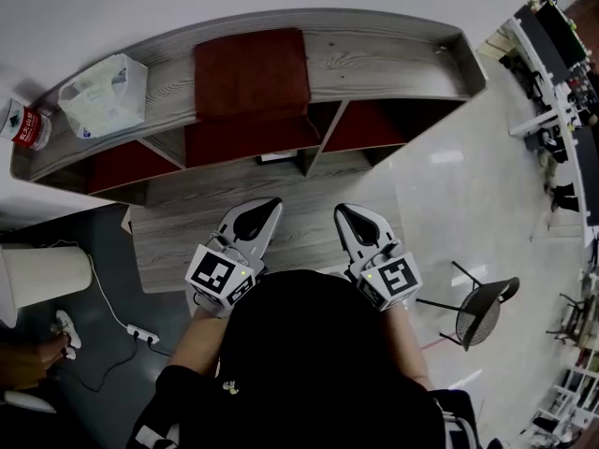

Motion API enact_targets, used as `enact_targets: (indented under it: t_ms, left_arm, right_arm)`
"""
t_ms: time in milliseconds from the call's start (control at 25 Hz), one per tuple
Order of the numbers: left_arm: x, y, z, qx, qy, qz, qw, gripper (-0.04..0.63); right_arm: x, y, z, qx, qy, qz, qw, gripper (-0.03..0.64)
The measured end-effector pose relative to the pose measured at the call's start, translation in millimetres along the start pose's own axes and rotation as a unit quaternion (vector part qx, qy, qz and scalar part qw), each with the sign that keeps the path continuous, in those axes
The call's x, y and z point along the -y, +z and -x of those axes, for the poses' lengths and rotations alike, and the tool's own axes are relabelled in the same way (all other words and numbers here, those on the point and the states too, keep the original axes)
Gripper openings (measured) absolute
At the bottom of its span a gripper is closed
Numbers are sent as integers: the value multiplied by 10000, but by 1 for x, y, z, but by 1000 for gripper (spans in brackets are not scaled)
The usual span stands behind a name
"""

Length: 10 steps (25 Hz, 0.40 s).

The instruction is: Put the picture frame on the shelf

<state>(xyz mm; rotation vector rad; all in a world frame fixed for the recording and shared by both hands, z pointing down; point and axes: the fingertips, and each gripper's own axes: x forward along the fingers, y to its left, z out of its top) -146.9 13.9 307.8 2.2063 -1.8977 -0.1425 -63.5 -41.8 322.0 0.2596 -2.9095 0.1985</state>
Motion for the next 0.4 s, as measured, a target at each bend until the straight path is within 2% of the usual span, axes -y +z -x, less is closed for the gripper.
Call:
enact_targets:
  t_ms: [200, 400]
  left_arm:
    - [12, 0, 3, 7, -150, -315, 9994, 6]
    - [14, -1, 6, 104, -143, -227, 9996, 6]
  right_arm:
    - [-1, -2, 2, -11, -41, -57, 10000, -2]
    - [-4, -4, 6, -25, -58, -87, 9999, -2]
